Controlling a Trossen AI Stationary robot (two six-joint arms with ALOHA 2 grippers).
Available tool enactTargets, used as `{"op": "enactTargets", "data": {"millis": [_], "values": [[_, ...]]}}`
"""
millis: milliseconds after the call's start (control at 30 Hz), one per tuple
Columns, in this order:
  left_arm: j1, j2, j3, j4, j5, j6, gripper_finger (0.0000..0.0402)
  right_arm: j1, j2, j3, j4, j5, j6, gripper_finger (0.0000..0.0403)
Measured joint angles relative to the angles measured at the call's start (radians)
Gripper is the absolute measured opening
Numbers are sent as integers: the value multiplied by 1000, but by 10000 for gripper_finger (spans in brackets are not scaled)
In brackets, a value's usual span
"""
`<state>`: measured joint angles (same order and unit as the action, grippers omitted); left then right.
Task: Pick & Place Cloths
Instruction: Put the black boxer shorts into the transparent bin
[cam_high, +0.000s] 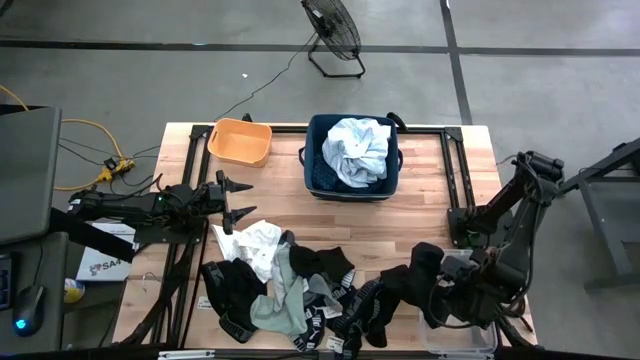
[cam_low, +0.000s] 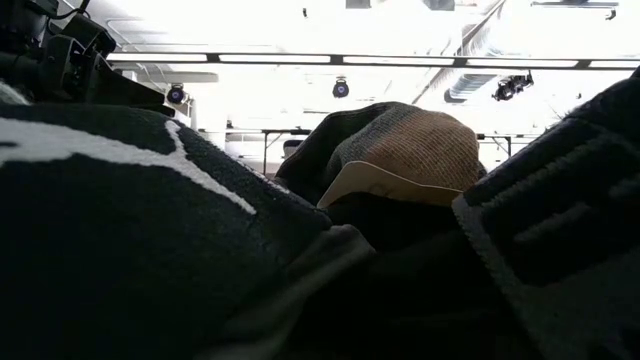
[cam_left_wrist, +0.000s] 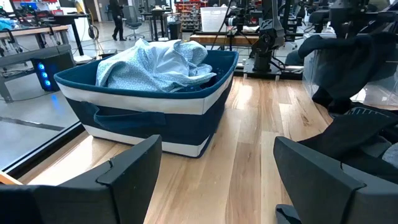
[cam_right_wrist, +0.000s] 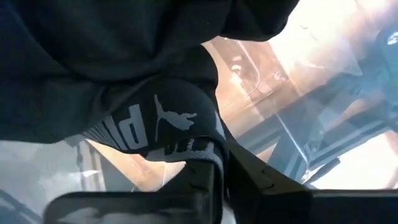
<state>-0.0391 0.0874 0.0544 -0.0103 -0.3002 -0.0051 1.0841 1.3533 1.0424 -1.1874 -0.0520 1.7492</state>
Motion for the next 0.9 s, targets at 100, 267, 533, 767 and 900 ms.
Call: {"op": "enactTargets", "data": {"millis": [100, 267, 533, 767, 900], "values": [[0, 0, 0, 0, 0, 0, 305, -19, 0, 0, 3, -4, 33, 63], [0, 0, 0, 0, 0, 0, 305, -64, -6, 0, -15, -39, 95, 144], [0, 0, 0, 0, 0, 0, 305, -157, -73, 0, -9, -165, 106, 243], [0, 0, 0, 0, 0, 0, 305, -246, -195, 0, -5, -74, 115, 253], [0, 0, 0, 0, 0, 0, 305, -290, -235, 0, -6, -15, 26, 253]]}}
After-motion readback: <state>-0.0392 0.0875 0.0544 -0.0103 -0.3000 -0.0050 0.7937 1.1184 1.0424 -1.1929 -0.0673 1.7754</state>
